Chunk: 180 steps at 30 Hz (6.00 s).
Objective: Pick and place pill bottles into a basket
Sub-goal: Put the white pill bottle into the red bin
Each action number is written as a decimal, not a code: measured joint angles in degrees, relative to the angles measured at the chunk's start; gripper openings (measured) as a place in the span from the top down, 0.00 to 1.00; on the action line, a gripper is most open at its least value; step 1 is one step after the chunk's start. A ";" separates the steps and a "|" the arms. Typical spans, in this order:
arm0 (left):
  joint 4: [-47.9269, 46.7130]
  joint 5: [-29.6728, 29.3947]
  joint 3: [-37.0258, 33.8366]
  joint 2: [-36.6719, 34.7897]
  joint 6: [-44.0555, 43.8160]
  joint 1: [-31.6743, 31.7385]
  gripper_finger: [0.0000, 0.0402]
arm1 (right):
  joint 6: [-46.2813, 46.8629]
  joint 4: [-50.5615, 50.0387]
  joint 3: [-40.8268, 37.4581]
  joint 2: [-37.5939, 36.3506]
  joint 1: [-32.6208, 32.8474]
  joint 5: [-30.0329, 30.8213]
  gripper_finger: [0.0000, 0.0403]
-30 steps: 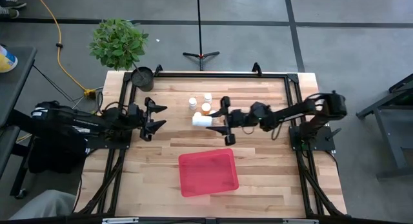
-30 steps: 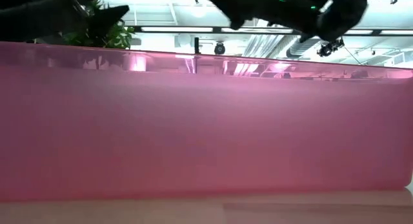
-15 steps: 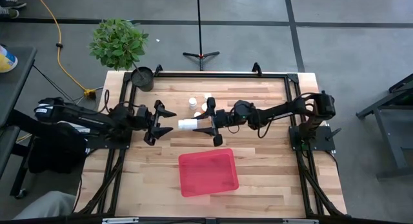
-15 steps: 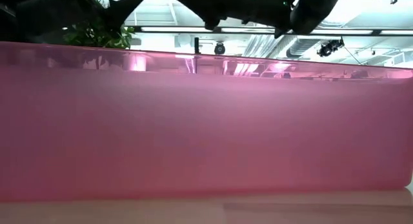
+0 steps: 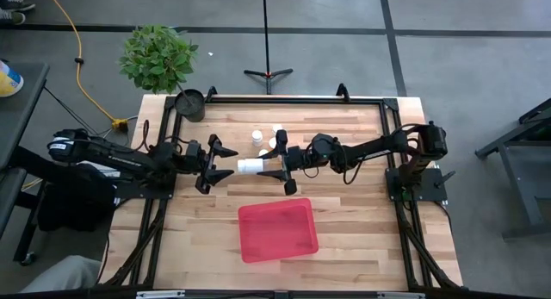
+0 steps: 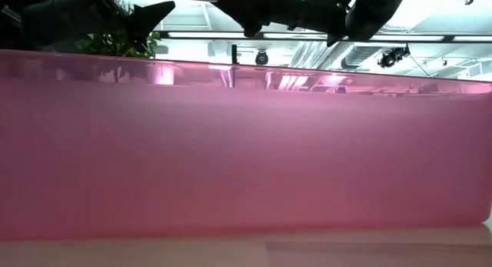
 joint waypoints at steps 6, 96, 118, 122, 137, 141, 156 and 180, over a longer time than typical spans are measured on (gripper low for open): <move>0.26 0.00 0.03 0.00 -0.02 0.00 0.18 | 0.00 0.09 0.00 0.00 0.00 0.42 0.57; 3.25 0.14 10.68 11.89 7.89 0.04 0.22 | 2.13 -11.41 1.57 1.06 -0.28 2.86 0.57; -5.33 -1.20 10.34 12.20 7.56 0.07 0.63 | 1.68 -10.86 1.66 0.57 -0.31 3.91 0.57; -5.74 -2.99 10.32 12.22 7.56 0.00 0.50 | 1.61 -10.34 1.68 0.50 -0.34 4.02 0.57; -8.56 -6.79 10.25 12.24 8.02 0.02 0.09 | 1.04 -10.67 1.79 -0.07 -0.39 3.82 0.57; -8.79 -6.84 10.25 12.24 8.04 0.02 0.09 | 0.47 -11.89 1.79 -1.01 -0.39 3.85 0.57; -8.27 -6.97 10.23 12.24 8.02 0.02 0.18 | -0.62 -20.50 1.81 -4.80 -0.44 5.59 0.57; -9.36 -5.55 10.21 12.24 7.54 0.02 0.31 | -1.97 -22.42 1.81 -6.91 -0.44 6.82 0.57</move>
